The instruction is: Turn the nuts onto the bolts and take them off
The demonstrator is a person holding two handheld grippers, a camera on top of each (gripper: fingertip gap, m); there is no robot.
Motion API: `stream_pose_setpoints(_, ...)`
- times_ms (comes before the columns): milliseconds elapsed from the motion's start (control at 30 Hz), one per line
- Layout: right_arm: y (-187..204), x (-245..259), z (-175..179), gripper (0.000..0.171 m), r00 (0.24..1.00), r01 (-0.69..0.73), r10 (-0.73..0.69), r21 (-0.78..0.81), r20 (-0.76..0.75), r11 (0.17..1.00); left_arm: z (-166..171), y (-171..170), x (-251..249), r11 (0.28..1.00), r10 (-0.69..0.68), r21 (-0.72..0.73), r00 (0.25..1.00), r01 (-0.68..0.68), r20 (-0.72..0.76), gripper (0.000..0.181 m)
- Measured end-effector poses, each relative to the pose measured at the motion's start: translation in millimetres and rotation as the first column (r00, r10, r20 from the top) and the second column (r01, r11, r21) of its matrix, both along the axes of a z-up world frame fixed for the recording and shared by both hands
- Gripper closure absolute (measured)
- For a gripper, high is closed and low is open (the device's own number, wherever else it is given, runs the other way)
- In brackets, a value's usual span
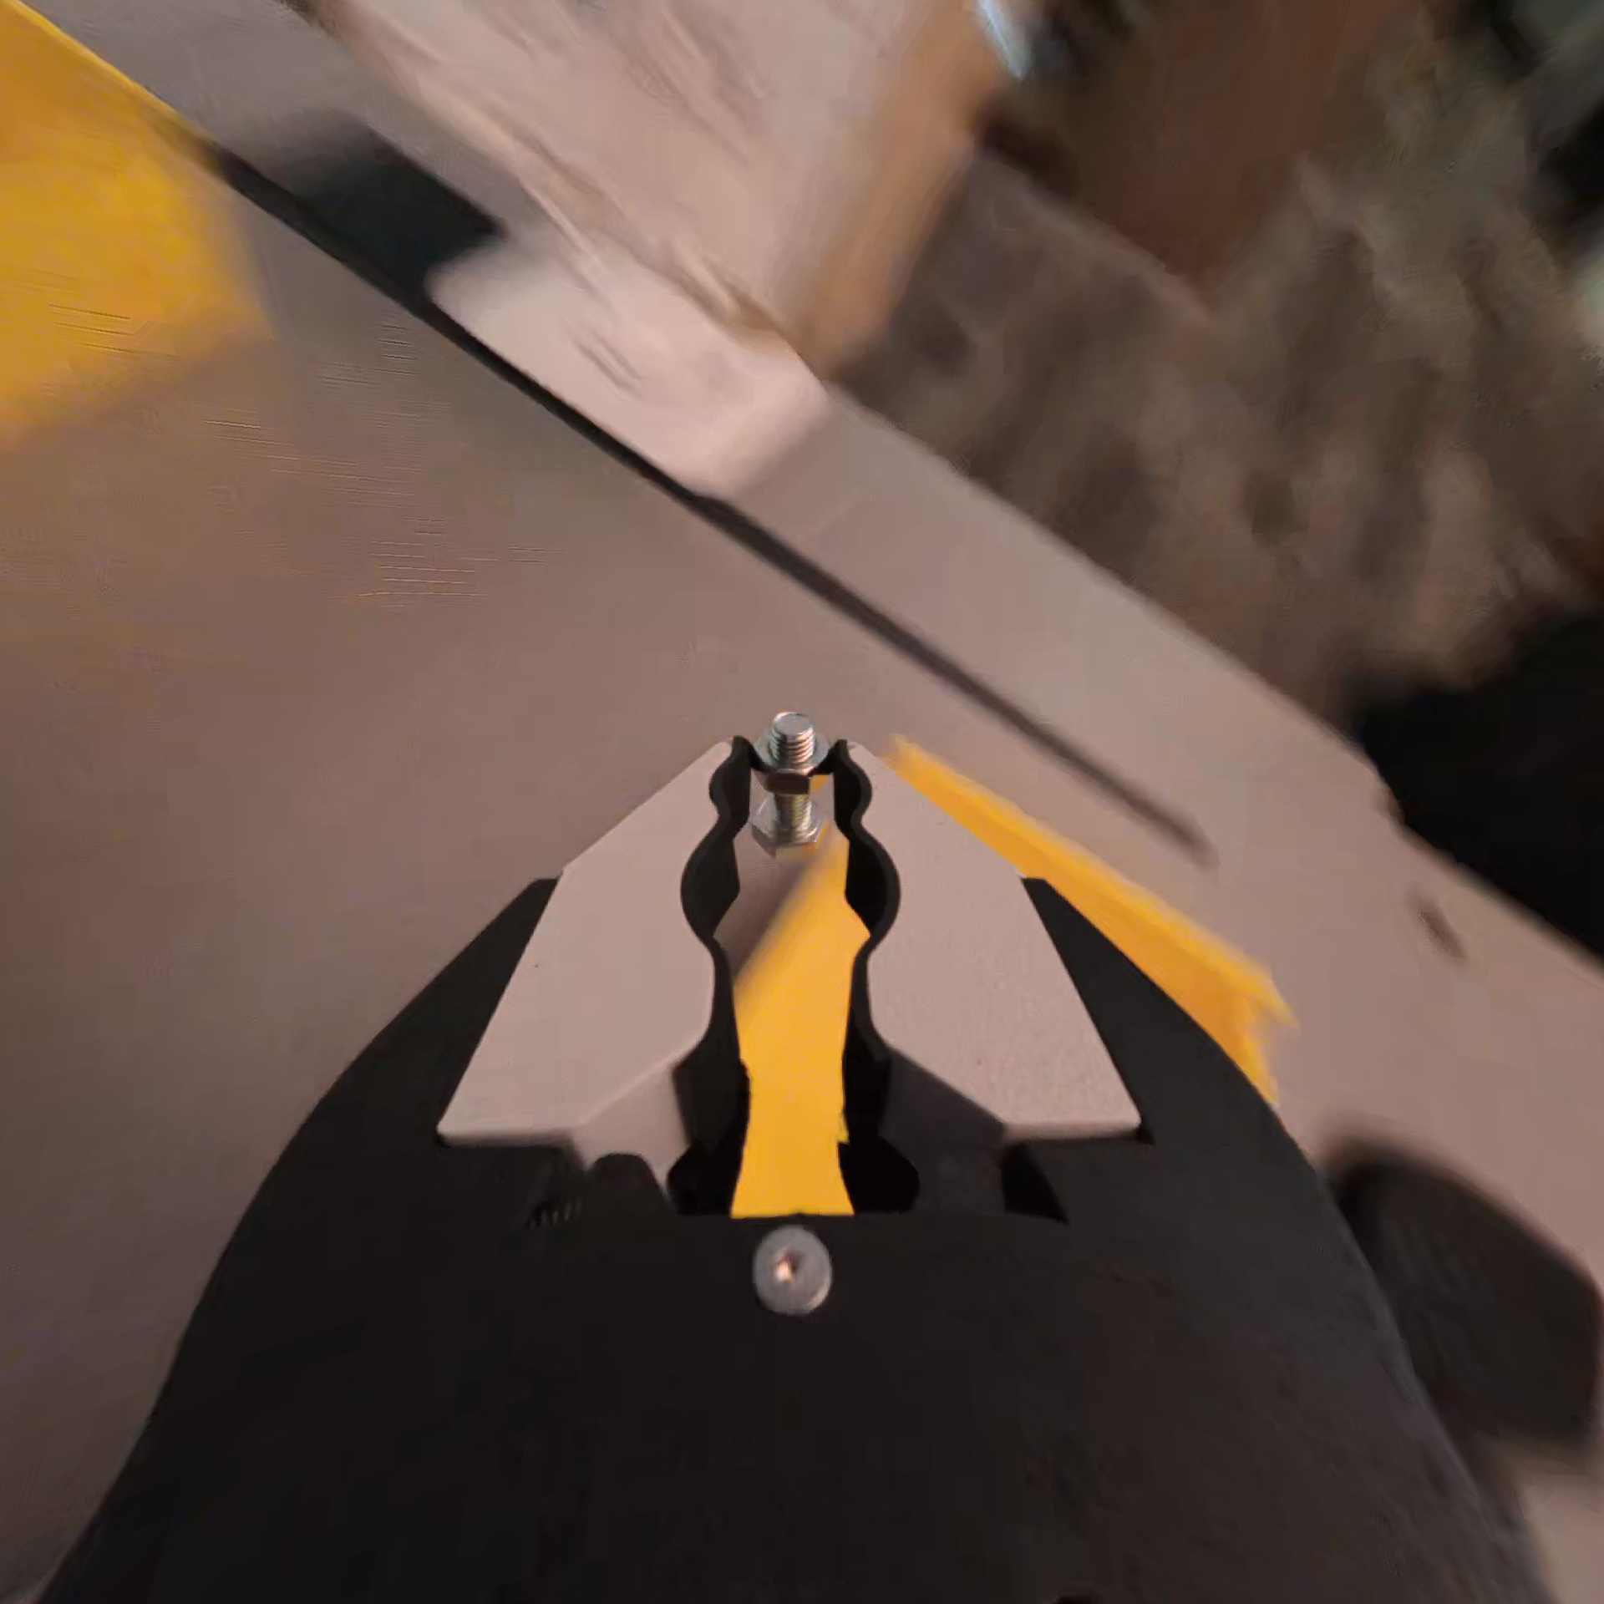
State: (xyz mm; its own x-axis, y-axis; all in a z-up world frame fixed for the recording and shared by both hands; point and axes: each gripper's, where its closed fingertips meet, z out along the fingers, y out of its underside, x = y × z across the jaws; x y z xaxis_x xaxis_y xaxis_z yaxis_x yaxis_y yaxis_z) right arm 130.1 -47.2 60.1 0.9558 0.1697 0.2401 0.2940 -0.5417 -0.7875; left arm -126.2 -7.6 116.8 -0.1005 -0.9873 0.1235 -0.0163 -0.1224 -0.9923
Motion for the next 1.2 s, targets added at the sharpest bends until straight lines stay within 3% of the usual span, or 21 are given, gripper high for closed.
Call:
stream_pose_setpoints(33, -20.6, 40.7, -23.8, 0.153, 0.988, 0.15, -0.145, -0.121, 0.049, 0.981, 0.9, -0.5, -1.6, 1.0, -0.003, -0.004, 1.0, 0.003, -0.004, 0.115)
stream_pose_setpoints(100, -59.7, 88.0, -75.9, 0.153, 0.955, 0.284, -0.294, -0.364, 0.029, 0.887, 2.2, -0.6, -4.0, 1.0, -0.004, -0.014, 1.0, 0.004, -0.01, 0.116)
stream_pose_setpoints(233, -100.6, 123.2, -156.0, 0.154, 0.895, 0.268, -0.433, -0.649, -0.105, 0.712, -1.2, -3.8, -6.7, 0.999, -0.018, -0.029, 0.999, 0.017, -0.049, 0.117)
stream_pose_setpoints(467, -96.2, 134.9, -204.4, 0.153, 0.902, 0.188, -0.41, -0.734, -0.135, 0.653, -7.7, -9.8, -7.4, 0.999, -0.033, -0.016, 0.994, 0.032, -0.104, 0.119)
stream_pose_setpoints(700, -80.7, 133.4, -216.3, 0.15, 0.895, 0.164, -0.411, -0.727, -0.174, 0.666, -9.6, -2.3, -9.6, 1.0, -0.014, -0.022, 0.993, 0.011, -0.113, 0.12)
stream_pose_setpoints(767, -78.2, 133.1, -200.1, 0.144, 0.88, 0.19, -0.435, -0.695, -0.193, 0.693, -9.7, 3.4, -14.1, 1.0, 0.01, -0.017, 0.992, -0.013, -0.124, 0.12)
stream_pose_setpoints(867, -61.8, 139.7, -144.8, 0.136, 0.908, 0.291, -0.401, -0.508, -0.121, 0.811, -7.3, 20.0, -29.8, 0.994, 0.106, 0.039, 0.983, -0.102, -0.15, 0.121)
stream_pose_setpoints(933, -44.5, 139.9, -88.3, 0.129, 0.932, 0.344, -0.361, -0.276, -0.01, 0.897, -9.6, 38.0, -48.6, 0.974, 0.215, 0.117, 0.957, -0.194, -0.197, 0.126)
stream_pose_setpoints(1000, -25.0, 119.9, -20.8, 0.122, 0.953, 0.293, -0.293, 0.018, 0.076, 0.956, -20.9, 56.9, -75.1, 0.937, 0.333, 0.209, 0.897, -0.28, -0.291, 0.133)
stream_pose_setpoints(1100, -12.0, 59.2, 80.1, 0.111, 0.968, 0.098, -0.192, 0.455, 0.164, 0.885, -54.3, 84.3, -131.5, 0.86, 0.51, 0.33, 0.699, -0.39, -0.502, 0.144)
stream_pose_setpoints(1200, -22.3, -33.7, 141.2, 0.102, 0.969, -0.192, 0.028, 0.679, 0.245, 0.708, -91.0, 97.4, -189.9, 0.806, 0.576, 0.381, 0.455, -0.453, -0.679, 0.15)
